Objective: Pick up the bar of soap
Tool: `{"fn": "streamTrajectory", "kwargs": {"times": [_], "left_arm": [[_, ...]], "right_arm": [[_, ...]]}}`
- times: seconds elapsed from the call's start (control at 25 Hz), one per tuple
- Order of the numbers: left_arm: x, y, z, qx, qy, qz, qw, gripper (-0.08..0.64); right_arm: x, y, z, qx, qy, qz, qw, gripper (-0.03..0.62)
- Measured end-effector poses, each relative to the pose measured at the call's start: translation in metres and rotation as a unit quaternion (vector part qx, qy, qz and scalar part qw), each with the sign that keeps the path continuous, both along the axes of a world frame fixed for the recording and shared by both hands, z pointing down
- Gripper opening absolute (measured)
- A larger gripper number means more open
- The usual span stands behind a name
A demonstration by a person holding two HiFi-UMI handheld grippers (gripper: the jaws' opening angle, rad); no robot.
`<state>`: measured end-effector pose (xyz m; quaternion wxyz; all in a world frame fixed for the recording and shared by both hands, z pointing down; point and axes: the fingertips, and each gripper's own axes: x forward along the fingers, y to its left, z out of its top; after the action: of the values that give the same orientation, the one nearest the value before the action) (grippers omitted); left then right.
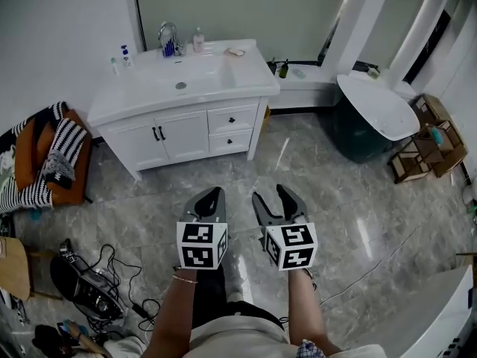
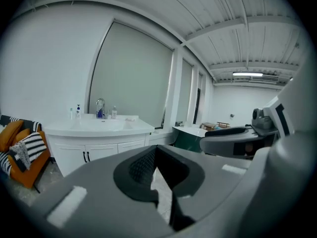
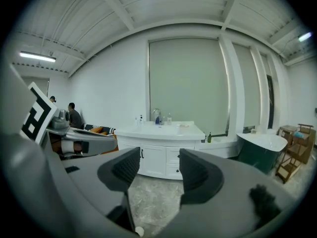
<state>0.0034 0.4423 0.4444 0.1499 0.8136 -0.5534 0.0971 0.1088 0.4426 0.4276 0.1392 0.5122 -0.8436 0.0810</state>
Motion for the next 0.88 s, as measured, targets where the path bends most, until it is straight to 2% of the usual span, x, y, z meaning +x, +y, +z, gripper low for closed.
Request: {"fn": "streamTrajectory", "kwargs": {"times": [0.12,0.24,0.48,0.64,0.76,0.88], "left_arm": [[-0.003,-0.022,0.002,0.0,-0.003,0.007,1.0,0.009],[-0.009,-0.047,0.003,0.004,-0.019,0.012,0.9997,0.009],[-0.024,-0.099,-0.003,0.0,-0.009,0.024,0.9997,0.009],[-0.034,-0.132,-0.005,-0.004,-0.009,0.035,0.9993,0.009],[-0.044,-0.159,-0.01,0.003,-0.002,0.034,0.9994,0.009],[-0.06,-0.175,-0.011,0.005,-0.008,0.027,0.9996,0.009]], "right_arm": [[-0.009,-0.023,-0.003,0.014,0.013,-0.003,1.0,0.236],[-0.02,-0.048,-0.008,0.015,-0.007,-0.004,1.0,0.236],[-0.036,-0.098,-0.007,-0.001,0.009,0.01,1.0,0.236],[-0.044,-0.131,-0.013,0.007,0.005,0.024,1.0,0.237],[-0.052,-0.157,-0.02,0.017,0.007,0.03,0.999,0.236],[-0.064,-0.171,-0.017,0.006,0.002,0.029,1.0,0.236]]}}
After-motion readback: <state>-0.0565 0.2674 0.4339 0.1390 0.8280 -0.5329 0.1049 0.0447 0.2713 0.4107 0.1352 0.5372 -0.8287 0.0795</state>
